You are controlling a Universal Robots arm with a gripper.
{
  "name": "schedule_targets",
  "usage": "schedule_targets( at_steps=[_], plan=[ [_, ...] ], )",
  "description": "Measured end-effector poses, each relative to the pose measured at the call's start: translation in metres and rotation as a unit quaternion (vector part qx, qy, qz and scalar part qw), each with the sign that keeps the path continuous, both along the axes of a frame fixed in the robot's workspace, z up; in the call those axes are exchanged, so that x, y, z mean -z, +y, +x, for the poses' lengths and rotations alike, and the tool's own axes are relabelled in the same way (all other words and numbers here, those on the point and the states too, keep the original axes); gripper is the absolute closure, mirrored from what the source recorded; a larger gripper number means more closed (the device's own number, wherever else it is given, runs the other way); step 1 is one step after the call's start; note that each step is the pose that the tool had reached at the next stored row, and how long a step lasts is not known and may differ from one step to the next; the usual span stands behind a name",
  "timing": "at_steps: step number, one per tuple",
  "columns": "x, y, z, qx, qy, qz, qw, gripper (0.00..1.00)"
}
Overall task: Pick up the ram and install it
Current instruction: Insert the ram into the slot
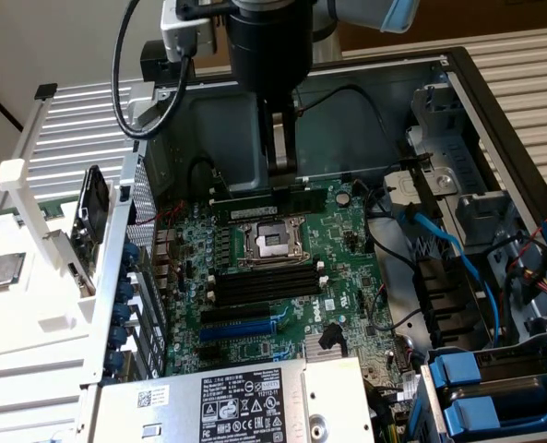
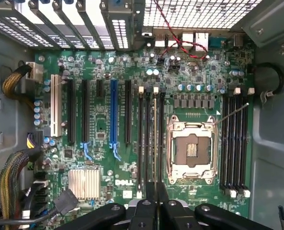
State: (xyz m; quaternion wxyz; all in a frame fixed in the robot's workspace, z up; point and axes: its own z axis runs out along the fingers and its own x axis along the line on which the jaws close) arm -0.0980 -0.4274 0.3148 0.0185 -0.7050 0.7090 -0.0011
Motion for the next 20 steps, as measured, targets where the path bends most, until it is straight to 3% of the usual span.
schedule_targets(
  at_steps=[8, 11, 20],
  plan=[
    [0.0146, -0.0010, -0.001, 0.000, -0.0003, 0.0000, 1.0000, 0.88],
    [0.0226, -0.0016, -0.004, 0.000, -0.0034, 0.0002, 1.0000, 0.88],
    [0.0268, -0.0018, -0.005, 0.000, -0.0056, 0.0004, 1.0000, 0.88]
  ],
)
